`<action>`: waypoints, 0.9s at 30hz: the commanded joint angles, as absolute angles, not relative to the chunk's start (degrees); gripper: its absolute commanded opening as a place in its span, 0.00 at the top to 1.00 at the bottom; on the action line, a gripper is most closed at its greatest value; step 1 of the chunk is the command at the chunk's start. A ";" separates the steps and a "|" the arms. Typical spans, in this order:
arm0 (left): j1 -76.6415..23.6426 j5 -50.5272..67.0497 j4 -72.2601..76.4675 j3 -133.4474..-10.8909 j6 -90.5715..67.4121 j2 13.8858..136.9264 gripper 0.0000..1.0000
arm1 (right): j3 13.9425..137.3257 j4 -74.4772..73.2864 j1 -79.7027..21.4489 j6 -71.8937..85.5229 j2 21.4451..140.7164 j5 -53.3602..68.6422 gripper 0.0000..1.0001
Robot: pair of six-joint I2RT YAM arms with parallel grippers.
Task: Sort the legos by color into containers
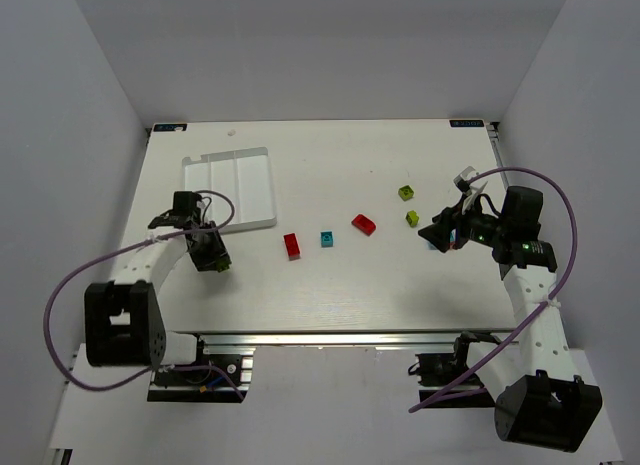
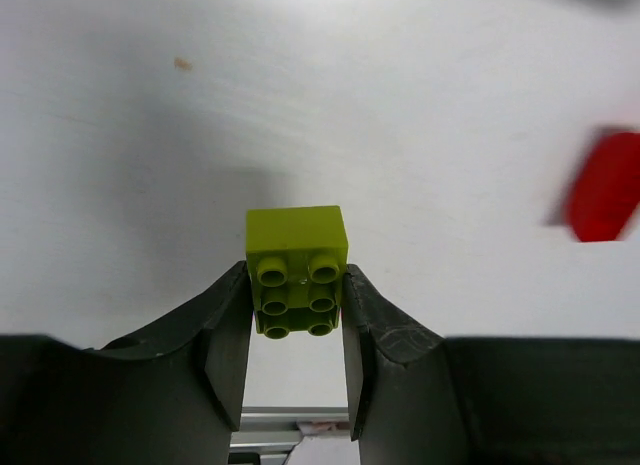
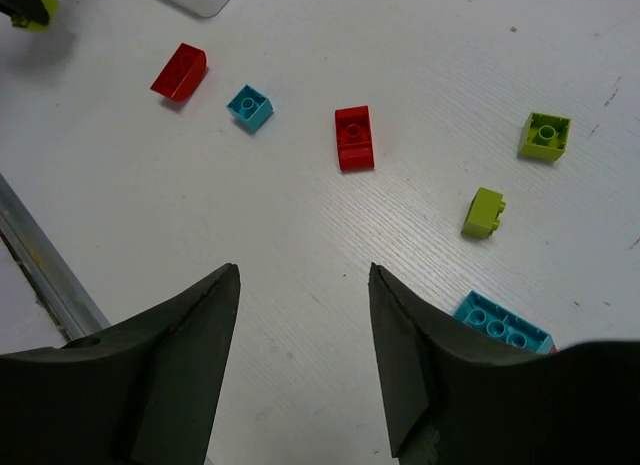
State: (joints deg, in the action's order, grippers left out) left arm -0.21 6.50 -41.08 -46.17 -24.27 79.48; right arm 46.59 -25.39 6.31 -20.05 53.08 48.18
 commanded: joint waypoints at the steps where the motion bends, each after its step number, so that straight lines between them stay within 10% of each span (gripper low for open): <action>1: -0.53 4.23 -39.29 -51.84 -24.61 69.89 1.00 | 47.20 -23.82 6.06 -20.74 52.73 50.00 0.41; 19: 2.64 -14.94 -30.67 -76.28 -24.52 100.36 0.85 | 46.23 -23.38 6.15 -21.09 54.93 50.10 0.48; 23: 2.64 -15.91 -32.78 -80.15 -24.35 104.76 0.69 | 46.05 -23.29 6.06 -21.01 56.07 49.83 0.39; 27: 2.64 -14.69 -32.70 -80.77 -24.61 104.68 0.30 | 45.88 -23.38 5.98 -21.97 57.21 50.01 0.18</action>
